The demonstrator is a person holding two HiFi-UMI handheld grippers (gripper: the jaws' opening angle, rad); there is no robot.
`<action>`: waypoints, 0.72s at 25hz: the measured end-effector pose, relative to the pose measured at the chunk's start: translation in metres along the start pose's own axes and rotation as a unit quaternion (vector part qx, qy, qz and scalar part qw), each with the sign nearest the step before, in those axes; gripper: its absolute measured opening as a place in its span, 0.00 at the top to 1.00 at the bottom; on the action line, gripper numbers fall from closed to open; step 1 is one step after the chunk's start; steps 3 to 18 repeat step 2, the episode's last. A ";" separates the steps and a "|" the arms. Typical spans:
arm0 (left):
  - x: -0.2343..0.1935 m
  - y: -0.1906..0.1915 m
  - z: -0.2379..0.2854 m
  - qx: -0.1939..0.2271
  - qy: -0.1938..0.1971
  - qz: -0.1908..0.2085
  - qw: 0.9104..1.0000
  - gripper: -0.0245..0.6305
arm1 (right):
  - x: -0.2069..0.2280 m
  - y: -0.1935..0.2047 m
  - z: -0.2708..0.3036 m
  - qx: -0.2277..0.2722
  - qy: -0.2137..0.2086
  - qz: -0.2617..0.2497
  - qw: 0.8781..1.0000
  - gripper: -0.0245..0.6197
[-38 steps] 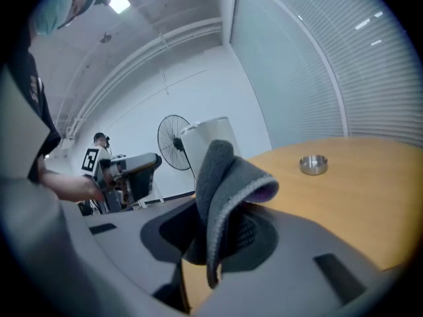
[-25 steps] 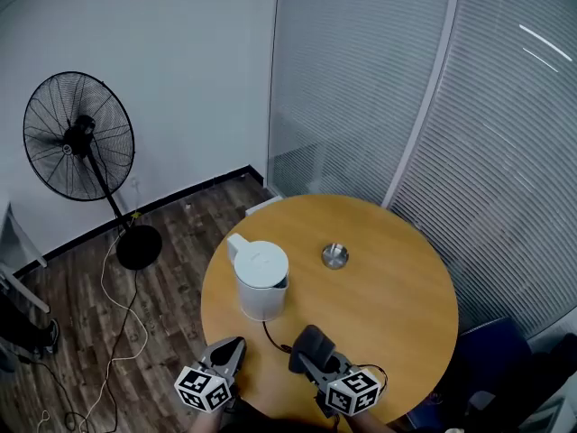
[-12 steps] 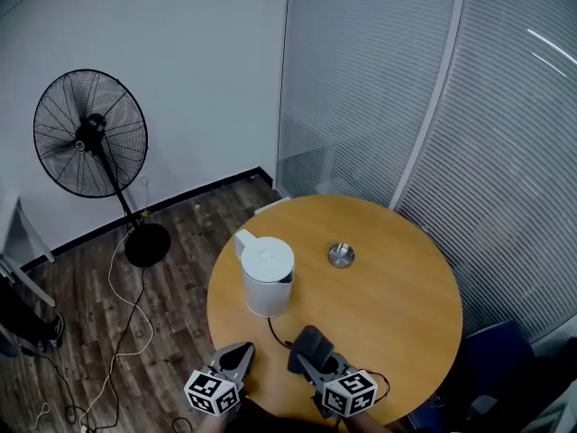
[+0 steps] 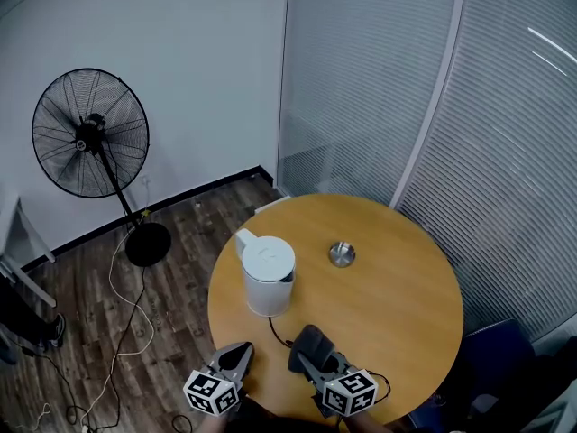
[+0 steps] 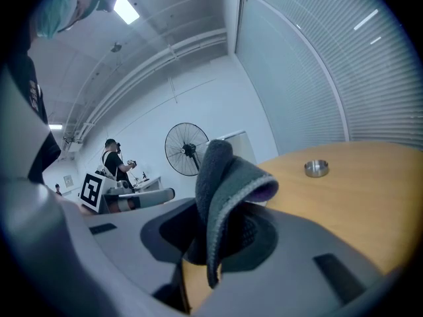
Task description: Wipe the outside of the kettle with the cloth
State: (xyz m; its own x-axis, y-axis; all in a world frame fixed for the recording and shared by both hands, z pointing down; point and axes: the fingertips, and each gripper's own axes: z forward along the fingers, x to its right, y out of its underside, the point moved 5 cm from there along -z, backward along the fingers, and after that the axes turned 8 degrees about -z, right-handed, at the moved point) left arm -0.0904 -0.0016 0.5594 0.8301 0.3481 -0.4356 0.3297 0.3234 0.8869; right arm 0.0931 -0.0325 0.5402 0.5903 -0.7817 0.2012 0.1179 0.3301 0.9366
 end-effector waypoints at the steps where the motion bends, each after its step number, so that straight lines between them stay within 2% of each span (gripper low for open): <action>1: 0.000 0.000 0.000 0.000 0.000 -0.001 1.000 0.95 | 0.000 0.000 0.000 0.000 0.000 -0.001 1.000 0.81; 18: 0.000 0.000 0.000 0.000 -0.001 -0.002 1.000 0.95 | 0.000 -0.001 0.000 0.000 0.000 -0.001 1.000 0.81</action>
